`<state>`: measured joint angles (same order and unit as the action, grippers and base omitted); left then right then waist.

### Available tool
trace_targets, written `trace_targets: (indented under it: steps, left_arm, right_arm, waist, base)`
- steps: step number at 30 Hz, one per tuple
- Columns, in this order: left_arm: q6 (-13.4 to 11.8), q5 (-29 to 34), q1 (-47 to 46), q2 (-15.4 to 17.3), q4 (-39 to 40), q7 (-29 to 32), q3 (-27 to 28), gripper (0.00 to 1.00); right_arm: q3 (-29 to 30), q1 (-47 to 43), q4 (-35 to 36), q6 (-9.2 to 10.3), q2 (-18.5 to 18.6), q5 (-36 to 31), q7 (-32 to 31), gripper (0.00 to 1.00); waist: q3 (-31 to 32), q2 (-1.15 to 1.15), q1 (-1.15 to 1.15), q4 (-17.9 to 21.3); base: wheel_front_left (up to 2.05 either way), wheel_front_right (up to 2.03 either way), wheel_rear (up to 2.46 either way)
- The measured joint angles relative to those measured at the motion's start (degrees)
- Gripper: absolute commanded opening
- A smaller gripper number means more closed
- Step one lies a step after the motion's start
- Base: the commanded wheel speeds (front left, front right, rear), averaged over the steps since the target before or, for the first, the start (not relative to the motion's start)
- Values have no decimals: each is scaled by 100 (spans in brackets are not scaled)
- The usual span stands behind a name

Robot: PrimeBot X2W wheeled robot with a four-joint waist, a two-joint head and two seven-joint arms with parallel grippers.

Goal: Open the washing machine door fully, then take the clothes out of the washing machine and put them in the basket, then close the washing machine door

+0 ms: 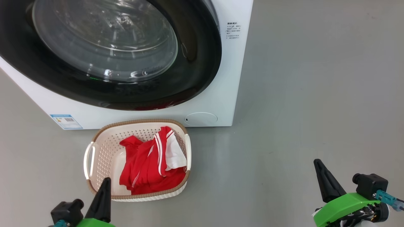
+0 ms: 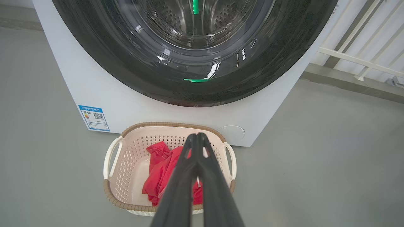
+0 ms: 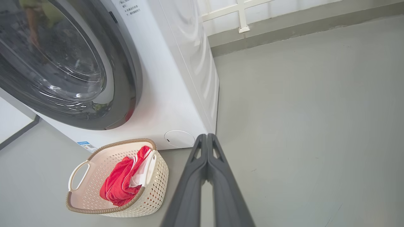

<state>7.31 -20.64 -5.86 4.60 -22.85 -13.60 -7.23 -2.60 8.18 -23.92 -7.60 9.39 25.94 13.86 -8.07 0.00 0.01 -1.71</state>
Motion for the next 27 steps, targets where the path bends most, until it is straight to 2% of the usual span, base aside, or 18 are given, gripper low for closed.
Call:
trace_targets:
  steps: [27]
  left_arm:
    - [0, -1615, 0, -4, 119, 403, 192, 0]
  right_arm:
    - [208, -3, 155, 0, -130, 1457, -439, 0]
  waist:
    - [176, 0, 0, 39]
  base:
    - [0, 0, 0]
